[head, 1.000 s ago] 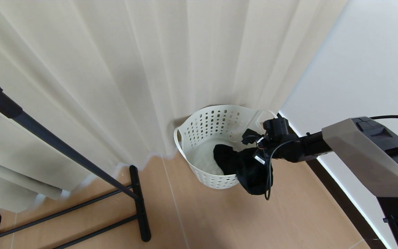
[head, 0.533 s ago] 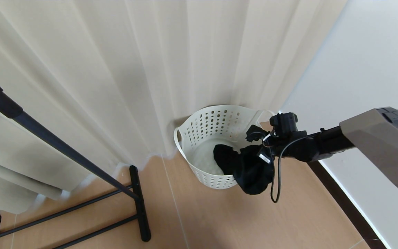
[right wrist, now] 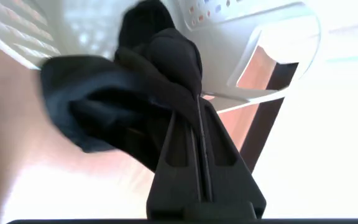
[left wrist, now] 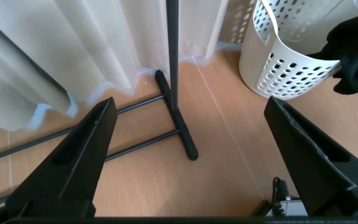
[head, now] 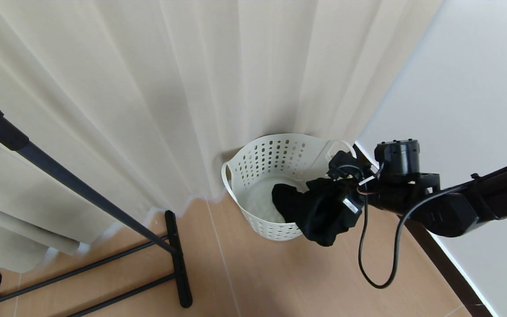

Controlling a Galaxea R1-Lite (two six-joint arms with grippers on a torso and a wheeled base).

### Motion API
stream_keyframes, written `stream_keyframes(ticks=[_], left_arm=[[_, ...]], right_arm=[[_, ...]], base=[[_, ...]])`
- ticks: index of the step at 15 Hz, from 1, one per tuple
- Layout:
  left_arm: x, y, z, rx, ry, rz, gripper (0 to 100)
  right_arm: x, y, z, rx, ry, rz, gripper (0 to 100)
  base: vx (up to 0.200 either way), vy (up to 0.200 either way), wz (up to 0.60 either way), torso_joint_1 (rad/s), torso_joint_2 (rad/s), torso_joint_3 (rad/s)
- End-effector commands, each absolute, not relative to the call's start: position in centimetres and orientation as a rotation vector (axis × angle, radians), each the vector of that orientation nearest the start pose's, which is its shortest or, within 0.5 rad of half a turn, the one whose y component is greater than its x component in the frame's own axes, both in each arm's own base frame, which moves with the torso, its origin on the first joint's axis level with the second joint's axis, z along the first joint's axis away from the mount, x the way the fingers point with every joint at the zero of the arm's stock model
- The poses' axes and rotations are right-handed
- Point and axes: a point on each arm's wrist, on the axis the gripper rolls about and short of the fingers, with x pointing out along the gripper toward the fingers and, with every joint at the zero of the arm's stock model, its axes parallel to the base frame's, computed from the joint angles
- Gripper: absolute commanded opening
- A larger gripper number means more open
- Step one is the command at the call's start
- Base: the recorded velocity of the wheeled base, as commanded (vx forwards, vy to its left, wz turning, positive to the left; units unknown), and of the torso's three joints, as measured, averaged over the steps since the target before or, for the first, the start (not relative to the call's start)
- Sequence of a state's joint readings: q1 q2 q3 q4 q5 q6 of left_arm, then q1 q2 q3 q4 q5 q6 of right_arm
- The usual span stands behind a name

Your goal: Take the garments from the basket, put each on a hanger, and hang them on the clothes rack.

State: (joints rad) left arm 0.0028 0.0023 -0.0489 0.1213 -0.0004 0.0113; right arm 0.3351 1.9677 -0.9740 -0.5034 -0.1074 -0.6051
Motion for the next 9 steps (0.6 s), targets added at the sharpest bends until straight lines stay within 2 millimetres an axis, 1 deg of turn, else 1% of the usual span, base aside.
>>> stream_keyframes(ticks=[1,2,3,4,5,6,7,8,9], left_arm=[[-2.7,0.0,7.7,0.011,0.074,0.003,100],[-2.7,0.0,7.7,0.011,0.075,0.001,100],[-2.7,0.0,7.7,0.018,0.075,0.002,100],[-2.7,0.0,7.7,0.015,0.074,0.003,100],[-2.7,0.0,7.7,0.015,0.075,0.001,100],[-2.7,0.0,7.7,0.018,0.075,0.001,100],[-2.7,0.0,7.7,0.018,0.075,-0.001,100],[-2.7,0.0,7.7,0.018,0.075,-0.001,100],[-2.7,0.0,7.7,0.018,0.075,0.001,100]], right_arm=[[29.5,11.3,16.0,-0.665,0.307,0.371,0],[28.9,11.1,16.2,-0.663,0.302,0.371,0],[26.9,10.8,17.2,-0.622,0.278,0.373,0],[25.7,10.7,18.0,-0.593,0.255,0.373,0],[25.0,10.6,18.4,-0.578,0.244,0.376,0],[23.2,10.3,19.6,-0.551,0.202,0.381,0],[22.1,10.2,20.2,-0.524,0.18,0.385,0],[21.0,10.3,20.5,-0.492,0.163,0.398,0],[20.4,10.4,20.7,-0.469,0.153,0.407,0]], base=[[0.0,0.0,0.0,0.0,0.0,0.0],[0.0,0.0,0.0,0.0,0.0,0.0],[0.0,0.0,0.0,0.0,0.0,0.0],[0.0,0.0,0.0,0.0,0.0,0.0],[0.0,0.0,0.0,0.0,0.0,0.0],[0.0,0.0,0.0,0.0,0.0,0.0],[0.0,0.0,0.0,0.0,0.0,0.0],[0.0,0.0,0.0,0.0,0.0,0.0],[0.0,0.0,0.0,0.0,0.0,0.0]])
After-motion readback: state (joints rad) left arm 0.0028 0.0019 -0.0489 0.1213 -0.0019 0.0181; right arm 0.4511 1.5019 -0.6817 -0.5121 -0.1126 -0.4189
